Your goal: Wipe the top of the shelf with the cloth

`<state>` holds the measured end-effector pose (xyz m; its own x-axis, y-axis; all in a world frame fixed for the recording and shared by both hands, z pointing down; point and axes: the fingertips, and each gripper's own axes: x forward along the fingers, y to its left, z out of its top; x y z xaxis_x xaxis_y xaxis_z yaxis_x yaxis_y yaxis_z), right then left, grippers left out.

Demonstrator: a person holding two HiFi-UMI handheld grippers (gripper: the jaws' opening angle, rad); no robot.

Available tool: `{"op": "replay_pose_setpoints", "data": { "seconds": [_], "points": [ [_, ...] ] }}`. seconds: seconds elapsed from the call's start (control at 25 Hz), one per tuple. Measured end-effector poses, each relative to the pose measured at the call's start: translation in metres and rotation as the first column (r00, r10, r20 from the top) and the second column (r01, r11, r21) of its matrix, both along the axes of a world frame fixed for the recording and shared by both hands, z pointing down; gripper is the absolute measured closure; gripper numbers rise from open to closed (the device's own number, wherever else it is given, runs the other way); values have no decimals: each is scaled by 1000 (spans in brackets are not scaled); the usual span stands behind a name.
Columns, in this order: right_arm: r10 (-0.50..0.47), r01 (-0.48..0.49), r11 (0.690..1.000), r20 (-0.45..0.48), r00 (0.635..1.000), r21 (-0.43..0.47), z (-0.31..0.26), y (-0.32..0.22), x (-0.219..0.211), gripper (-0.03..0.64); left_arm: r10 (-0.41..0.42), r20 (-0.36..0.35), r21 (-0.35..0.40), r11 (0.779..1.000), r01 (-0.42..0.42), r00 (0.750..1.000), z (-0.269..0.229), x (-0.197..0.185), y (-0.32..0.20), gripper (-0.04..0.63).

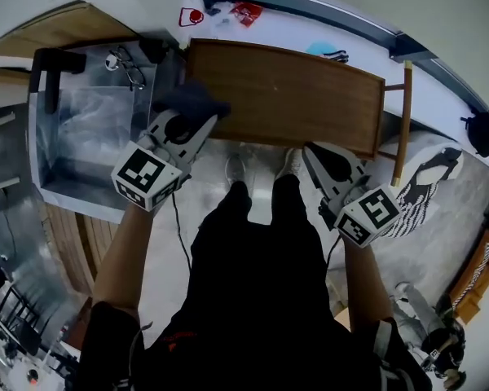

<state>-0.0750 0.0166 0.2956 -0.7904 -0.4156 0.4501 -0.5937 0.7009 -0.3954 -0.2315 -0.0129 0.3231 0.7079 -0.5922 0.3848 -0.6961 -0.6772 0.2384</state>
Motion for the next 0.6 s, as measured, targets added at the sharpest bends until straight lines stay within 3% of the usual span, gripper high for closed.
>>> {"op": "replay_pose_setpoints", "data": {
  "seconds": [0.4,0.6],
  "points": [
    [-85,87,993,28,996,-80,40,-41,35,614,-110,103,-62,991,116,989,72,9,-63,560],
    [-109,112,987,35,993,-111,59,-60,46,614,-149,223,-74,983,170,963,106,-4,-95,560]
  ]
}}
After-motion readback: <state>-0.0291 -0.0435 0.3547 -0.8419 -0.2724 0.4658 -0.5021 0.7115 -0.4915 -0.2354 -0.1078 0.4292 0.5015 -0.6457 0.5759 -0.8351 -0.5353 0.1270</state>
